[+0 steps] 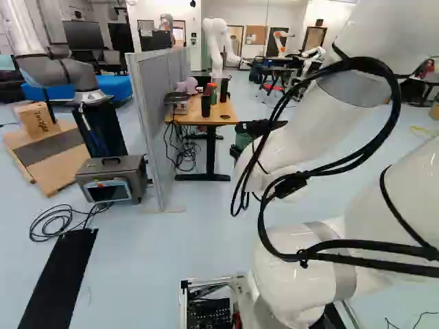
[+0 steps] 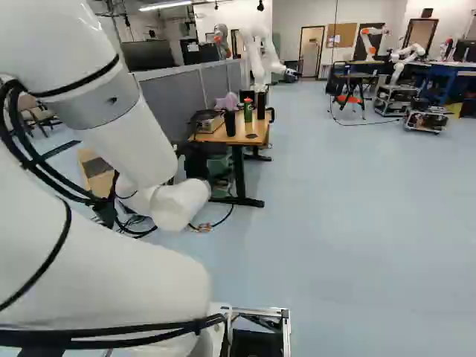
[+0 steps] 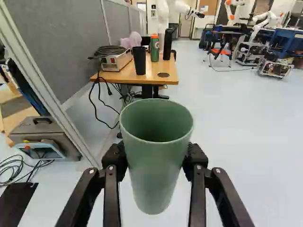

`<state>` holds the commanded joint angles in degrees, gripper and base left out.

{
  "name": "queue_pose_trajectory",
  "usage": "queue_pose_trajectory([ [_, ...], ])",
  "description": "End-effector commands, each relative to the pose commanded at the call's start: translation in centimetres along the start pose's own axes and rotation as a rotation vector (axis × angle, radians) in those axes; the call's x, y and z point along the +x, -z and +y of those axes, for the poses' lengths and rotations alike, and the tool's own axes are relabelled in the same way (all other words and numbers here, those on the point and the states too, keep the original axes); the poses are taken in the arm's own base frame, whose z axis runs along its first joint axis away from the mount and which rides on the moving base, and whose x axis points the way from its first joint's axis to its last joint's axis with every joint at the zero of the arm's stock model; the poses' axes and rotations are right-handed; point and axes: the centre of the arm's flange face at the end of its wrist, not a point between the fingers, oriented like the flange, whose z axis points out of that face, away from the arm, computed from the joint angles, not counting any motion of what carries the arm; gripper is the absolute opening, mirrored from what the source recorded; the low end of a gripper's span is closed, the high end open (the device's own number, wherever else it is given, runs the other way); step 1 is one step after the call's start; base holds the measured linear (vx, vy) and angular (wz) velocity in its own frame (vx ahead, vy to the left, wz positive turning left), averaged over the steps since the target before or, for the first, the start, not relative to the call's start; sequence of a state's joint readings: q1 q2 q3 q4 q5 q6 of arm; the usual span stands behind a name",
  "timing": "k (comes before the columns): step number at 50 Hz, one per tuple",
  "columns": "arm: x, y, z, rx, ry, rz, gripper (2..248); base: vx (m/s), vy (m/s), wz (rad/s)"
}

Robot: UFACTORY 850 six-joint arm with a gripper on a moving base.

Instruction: Place the green cup on the table

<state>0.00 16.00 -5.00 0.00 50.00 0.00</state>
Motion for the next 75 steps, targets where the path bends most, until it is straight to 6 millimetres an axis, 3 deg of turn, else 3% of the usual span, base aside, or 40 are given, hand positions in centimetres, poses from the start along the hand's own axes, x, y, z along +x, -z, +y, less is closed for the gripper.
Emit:
queue_pose_trajectory([
  [29,0.0,0.0,0.0,0.0,0.0,0.0,127,0.031,-0.009,-0.004],
  [75,0.0,0.0,0.0,0.0,0.0,0.0,127,0.276,-0.098,-0.004],
])
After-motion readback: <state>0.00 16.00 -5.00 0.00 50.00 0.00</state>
